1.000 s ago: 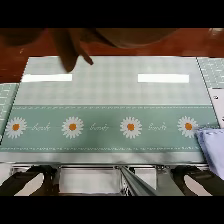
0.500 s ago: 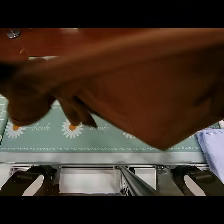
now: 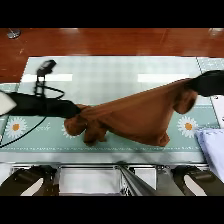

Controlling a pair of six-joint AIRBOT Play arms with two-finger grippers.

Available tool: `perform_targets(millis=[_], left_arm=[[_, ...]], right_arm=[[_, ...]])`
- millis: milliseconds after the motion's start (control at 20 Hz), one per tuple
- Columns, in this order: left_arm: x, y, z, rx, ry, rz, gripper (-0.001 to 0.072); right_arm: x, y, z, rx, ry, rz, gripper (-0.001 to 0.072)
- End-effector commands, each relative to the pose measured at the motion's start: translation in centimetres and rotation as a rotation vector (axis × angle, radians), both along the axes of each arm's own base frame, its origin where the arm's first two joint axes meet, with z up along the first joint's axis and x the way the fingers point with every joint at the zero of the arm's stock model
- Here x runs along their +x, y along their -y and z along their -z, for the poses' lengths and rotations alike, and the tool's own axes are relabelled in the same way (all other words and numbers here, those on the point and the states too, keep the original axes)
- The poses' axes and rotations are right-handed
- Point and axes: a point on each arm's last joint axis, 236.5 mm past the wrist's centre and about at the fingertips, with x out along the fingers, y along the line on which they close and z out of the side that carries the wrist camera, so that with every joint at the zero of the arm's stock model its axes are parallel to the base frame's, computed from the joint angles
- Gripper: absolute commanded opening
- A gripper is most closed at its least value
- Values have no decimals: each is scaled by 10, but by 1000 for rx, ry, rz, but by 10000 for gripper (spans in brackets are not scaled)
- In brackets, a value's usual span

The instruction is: Fold the shirts.

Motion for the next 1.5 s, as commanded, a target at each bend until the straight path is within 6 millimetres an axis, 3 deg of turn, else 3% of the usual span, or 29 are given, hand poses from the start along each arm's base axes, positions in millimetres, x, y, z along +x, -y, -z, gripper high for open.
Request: perform_targets(millis=[0, 150, 300, 350, 400, 450, 550, 650, 750, 800, 900, 1000, 1100, 1200, 1300, 1450], left_arm=[[63, 4, 60, 7, 72, -135, 21], [121, 13, 75, -2, 131, -202, 21], [154, 32, 77, -23, 101, -199, 43], [161, 38, 75, -27, 84, -194, 342], [164, 40, 73, -23, 61, -181, 683], [161, 33, 70, 17, 23, -147, 704], [156, -12, 62, 142, -49, -119, 704], [146, -76, 55, 237, -135, -151, 702], [119, -122, 61, 207, -275, -201, 701], [100, -132, 71, 141, -360, -236, 701], [64, -125, 98, -42, -479, -287, 701], [41, -99, 120, -243, -505, -335, 701], [28, -75, 137, -381, -489, -362, 701], [23, -66, 155, -403, -477, -397, 701], [13, -52, 166, -374, -494, -368, 701], [8, -20, 168, -357, -478, -292, 701]], right_arm=[[67, 0, 74, 35, -50, 90, 28], [129, -12, 117, 93, -100, 127, 28], [178, -28, 148, 170, -184, 160, 34], [187, -32, 155, 192, -212, 168, 204], [189, -34, 162, 211, -264, 161, 581], [186, -30, 165, 222, -324, 161, 629], [169, 6, 163, 170, -415, 166, 629], [139, 66, 152, 68, -478, 215, 629], [104, 132, 136, -51, -491, 302, 629], [87, 159, 132, -72, -475, 376, 629], [57, 180, 141, 2, -418, 502, 629], [23, 170, 169, 101, -359, 561, 628], [-11, 139, 196, 186, -337, 544, 628], [-38, 110, 216, 257, -360, 539, 627], [-55, 87, 226, 319, -391, 515, 627], [-68, 76, 231, 343, -439, 496, 627]])
